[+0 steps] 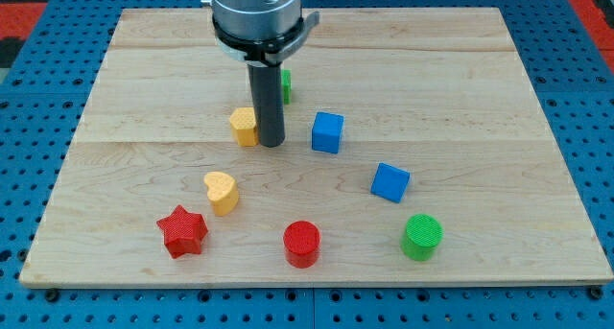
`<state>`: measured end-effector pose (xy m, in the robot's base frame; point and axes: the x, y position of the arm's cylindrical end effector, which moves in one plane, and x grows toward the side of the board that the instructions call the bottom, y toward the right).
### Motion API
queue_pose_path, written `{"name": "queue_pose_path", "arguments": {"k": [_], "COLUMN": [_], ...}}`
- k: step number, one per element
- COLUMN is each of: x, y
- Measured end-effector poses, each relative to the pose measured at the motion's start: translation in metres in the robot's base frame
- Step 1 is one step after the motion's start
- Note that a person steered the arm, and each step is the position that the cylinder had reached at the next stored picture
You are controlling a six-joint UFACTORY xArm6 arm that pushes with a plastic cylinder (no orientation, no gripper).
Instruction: Slide the yellow heart to the top of the red star
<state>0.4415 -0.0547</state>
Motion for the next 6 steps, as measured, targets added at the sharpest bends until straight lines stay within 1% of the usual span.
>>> {"name": "queue_pose_path", "arguments": {"k": [1,2,3,5,6], "x": [0.017,0.072,0.092,0.091,0.091], "y": [-0.002,0.025,0.005,-0.057,-0.068]}}
